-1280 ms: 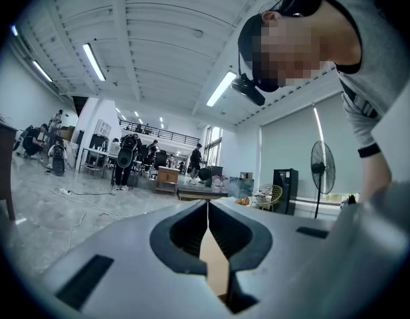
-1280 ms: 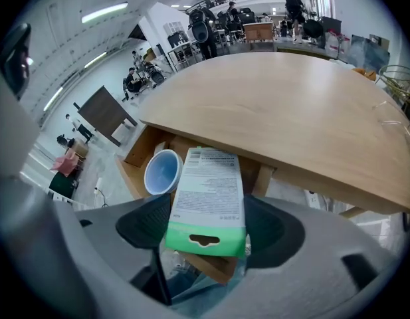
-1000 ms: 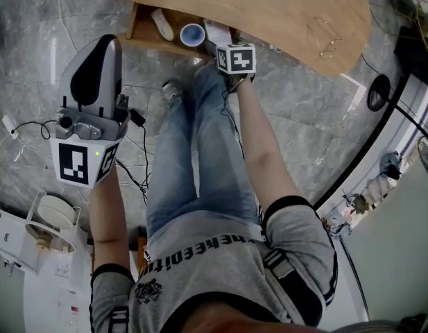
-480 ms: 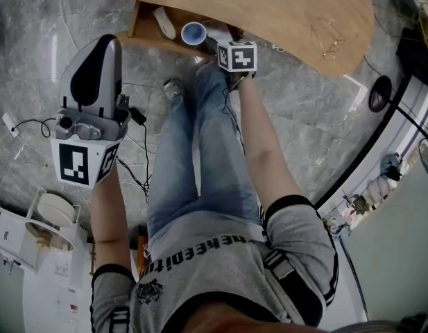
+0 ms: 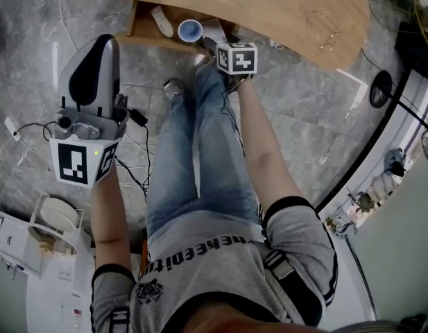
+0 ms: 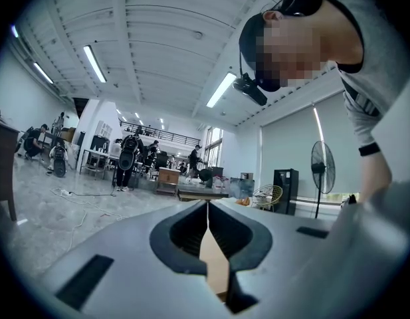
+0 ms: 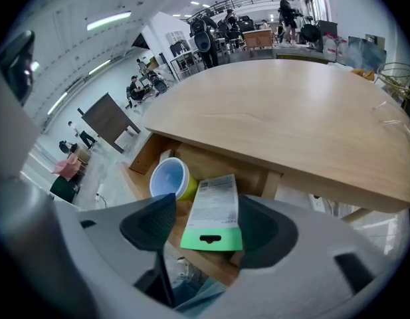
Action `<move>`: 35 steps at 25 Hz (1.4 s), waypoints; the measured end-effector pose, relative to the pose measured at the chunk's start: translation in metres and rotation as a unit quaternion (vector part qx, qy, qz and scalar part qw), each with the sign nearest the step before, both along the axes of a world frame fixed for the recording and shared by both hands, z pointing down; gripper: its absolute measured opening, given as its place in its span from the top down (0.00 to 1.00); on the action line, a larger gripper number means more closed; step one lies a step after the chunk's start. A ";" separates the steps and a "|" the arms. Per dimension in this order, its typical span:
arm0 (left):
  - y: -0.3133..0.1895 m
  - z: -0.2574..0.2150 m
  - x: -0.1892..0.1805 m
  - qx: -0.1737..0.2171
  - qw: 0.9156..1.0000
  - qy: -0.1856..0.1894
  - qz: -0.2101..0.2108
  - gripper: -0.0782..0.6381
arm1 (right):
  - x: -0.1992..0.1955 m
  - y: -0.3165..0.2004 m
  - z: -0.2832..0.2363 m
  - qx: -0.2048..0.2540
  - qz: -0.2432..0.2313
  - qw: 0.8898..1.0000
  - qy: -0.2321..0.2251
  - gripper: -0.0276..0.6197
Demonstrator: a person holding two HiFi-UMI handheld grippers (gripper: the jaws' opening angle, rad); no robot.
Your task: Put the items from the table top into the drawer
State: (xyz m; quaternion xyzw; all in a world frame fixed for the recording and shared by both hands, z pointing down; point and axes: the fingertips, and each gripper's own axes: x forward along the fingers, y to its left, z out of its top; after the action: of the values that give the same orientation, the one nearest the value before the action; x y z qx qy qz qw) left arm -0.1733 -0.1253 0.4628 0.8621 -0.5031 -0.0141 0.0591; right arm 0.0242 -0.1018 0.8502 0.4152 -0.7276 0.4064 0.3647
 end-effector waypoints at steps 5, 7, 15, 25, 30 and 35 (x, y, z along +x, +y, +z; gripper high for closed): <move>0.007 -0.013 0.009 0.010 1.000 0.007 0.004 0.88 | 0.014 0.008 -0.028 0.031 0.017 0.999 0.017 0.95; 0.010 -0.016 0.012 0.011 1.000 0.010 0.008 0.88 | 0.014 0.013 -0.039 0.039 0.012 0.999 0.004 0.95; 0.016 -0.029 0.033 0.014 1.000 0.017 0.016 0.88 | 0.023 0.023 -0.089 0.096 0.001 0.995 -0.007 0.95; 0.043 -0.072 0.073 0.026 1.000 0.000 0.017 0.88 | 0.040 0.044 -0.177 0.163 -0.021 0.986 -0.038 0.95; 0.067 -0.100 0.087 0.030 0.999 -0.010 0.004 0.88 | 0.048 0.061 -0.225 0.190 -0.039 0.980 -0.051 0.95; 0.093 -0.130 0.092 0.034 0.999 -0.014 -0.017 0.88 | 0.057 0.076 -0.271 0.220 -0.045 0.973 -0.062 0.95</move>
State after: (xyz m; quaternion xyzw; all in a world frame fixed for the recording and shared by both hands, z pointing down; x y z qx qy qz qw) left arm -0.0813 -0.0328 0.3328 0.8552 -0.5174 -0.0200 0.0230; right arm 0.0813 -0.0263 0.5792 0.4262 -0.8380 0.2449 0.2367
